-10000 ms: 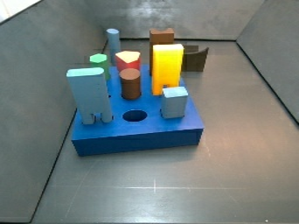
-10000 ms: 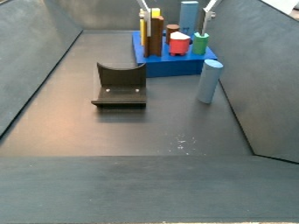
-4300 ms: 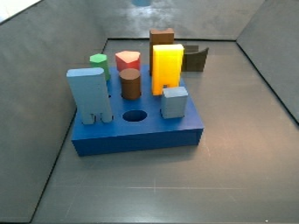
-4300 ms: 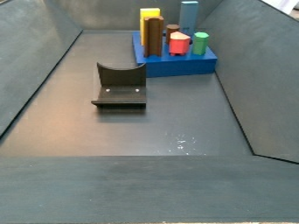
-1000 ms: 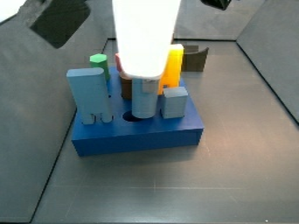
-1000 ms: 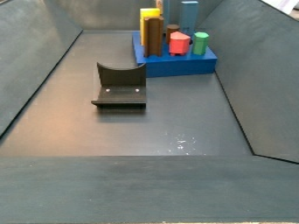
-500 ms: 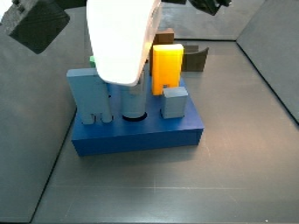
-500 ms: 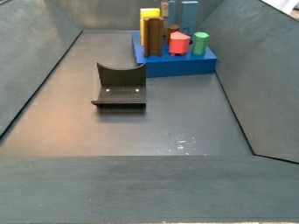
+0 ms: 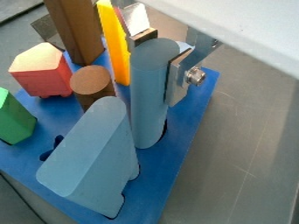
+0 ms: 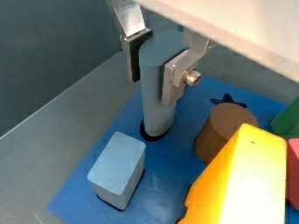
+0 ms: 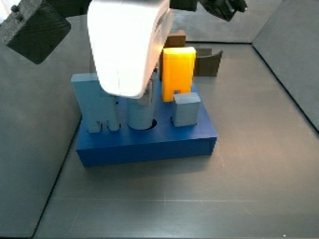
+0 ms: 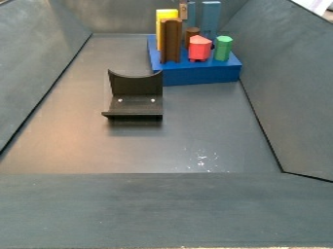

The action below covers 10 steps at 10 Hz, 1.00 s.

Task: Pick up the oval object. Move up. Move to above the board. Insert the oval object.
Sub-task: Insert the oval object.

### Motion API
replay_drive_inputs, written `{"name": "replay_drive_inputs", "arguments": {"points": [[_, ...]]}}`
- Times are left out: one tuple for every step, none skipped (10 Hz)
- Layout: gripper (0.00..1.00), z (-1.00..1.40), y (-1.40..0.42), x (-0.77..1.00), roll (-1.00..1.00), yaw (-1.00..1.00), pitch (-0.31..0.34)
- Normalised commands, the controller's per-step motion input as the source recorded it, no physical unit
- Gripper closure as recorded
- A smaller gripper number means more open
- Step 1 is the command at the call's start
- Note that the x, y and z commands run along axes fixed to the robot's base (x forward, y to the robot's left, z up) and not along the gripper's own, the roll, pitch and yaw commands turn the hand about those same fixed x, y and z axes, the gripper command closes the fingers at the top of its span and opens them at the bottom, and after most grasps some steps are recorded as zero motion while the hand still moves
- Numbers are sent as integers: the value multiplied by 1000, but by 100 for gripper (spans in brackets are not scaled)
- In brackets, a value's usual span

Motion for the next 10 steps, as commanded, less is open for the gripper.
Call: {"name": "replay_drive_inputs", "arguments": {"points": [[100, -340, 131, 0, 60, -151, 0], [100, -406, 23, 0, 83, -123, -40], [100, -554, 0, 0, 0, -94, -170], [100, -280, 23, 191, -113, -86, -213], [100, -343, 46, 149, 0, 0, -326], [100, -294, 40, 0, 0, 183, -451], [100, -283, 97, -49, 3, 231, -467], [100, -431, 94, -343, 104, 280, -404], [100, -677, 0, -237, 277, 257, -177], [100, -620, 0, -31, 207, 174, -111]]}}
